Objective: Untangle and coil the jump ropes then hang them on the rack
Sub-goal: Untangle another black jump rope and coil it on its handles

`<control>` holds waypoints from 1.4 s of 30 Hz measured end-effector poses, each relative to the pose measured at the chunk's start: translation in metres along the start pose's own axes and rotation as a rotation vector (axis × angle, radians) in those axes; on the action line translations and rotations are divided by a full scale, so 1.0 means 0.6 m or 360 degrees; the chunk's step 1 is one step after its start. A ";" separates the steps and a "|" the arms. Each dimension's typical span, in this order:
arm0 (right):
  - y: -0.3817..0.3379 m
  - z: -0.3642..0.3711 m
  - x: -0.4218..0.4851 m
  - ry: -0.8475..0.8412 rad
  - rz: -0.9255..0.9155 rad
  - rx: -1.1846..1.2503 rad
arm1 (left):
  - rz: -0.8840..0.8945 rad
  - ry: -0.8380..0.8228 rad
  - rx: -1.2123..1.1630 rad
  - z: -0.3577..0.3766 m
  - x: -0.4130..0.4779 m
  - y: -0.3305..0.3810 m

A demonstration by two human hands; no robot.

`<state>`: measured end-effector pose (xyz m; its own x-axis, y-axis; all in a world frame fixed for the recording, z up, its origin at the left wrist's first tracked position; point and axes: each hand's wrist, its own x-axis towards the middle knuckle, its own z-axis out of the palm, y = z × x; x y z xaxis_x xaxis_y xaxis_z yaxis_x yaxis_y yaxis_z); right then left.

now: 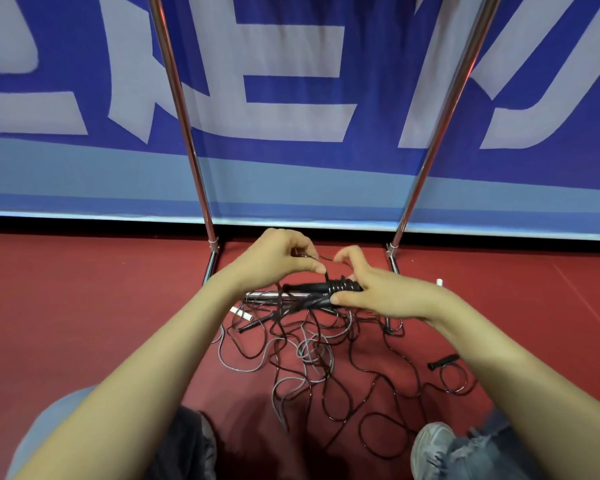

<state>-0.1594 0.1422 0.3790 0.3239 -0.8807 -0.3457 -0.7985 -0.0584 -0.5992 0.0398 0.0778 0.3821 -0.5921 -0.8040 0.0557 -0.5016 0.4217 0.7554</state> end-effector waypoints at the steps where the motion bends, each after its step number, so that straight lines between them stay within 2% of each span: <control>1: 0.002 0.000 0.005 0.0103 0.0007 -0.0055 | -0.0004 0.0096 -0.0022 0.006 0.000 0.004; 4: 0.009 -0.006 0.022 0.0447 -0.0003 -0.0258 | -0.0047 0.0199 -0.0253 0.022 -0.004 0.020; 7: 0.025 -0.019 0.028 0.0899 0.0075 -0.0257 | -0.0177 -0.0023 -0.0732 0.033 -0.006 0.029; 9: 0.029 -0.024 0.025 0.1044 0.0067 -0.0272 | -0.0304 -0.0113 -0.0963 0.036 -0.007 0.030; 13: 0.024 -0.028 0.016 0.1119 -0.0067 -0.0276 | -0.0473 -0.0010 -0.0615 0.035 0.000 0.014; 17: 0.031 -0.034 0.021 0.1107 -0.0013 -0.0179 | -0.0612 0.0324 -0.1154 0.024 0.006 0.022; 19: 0.029 -0.032 0.024 0.1112 -0.0004 0.0017 | -0.0575 0.0330 -0.1277 0.025 0.004 0.024; 23: 0.015 -0.039 0.025 0.1156 -0.0065 0.0619 | -0.0393 0.0152 -0.1112 0.027 -0.005 0.025; 27: -0.003 -0.047 0.014 0.0972 -0.0319 0.1346 | -0.0325 0.0019 -0.1029 0.023 -0.006 0.018; 30: -0.008 -0.053 0.001 0.0681 -0.0519 0.1593 | -0.0395 -0.0123 -0.0760 0.027 -0.008 0.012; 32: -0.002 -0.055 -0.007 0.0446 -0.0545 0.1516 | -0.0396 -0.0121 -0.0589 0.025 -0.007 0.006; 35: 0.004 -0.046 -0.016 0.0146 -0.0557 0.1209 | -0.0179 -0.0076 -0.0423 0.003 -0.007 -0.006; 37: 0.000 -0.037 -0.020 0.0008 -0.0517 0.1045 | -0.0099 -0.0181 -0.0367 -0.019 -0.008 -0.007; 39: -0.006 -0.028 -0.019 -0.0120 -0.0424 0.0851 | -0.0137 -0.0278 -0.0300 -0.027 -0.004 -0.005; 42: -0.005 -0.013 -0.010 -0.0155 -0.0323 0.0304 | -0.0108 -0.0249 -0.0067 -0.016 0.000 0.000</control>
<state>-0.1630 0.1440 0.3885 0.5217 -0.8102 -0.2672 -0.6054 -0.1309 -0.7851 0.0455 0.0739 0.3884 -0.6502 -0.7536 -0.0964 -0.5189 0.3478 0.7808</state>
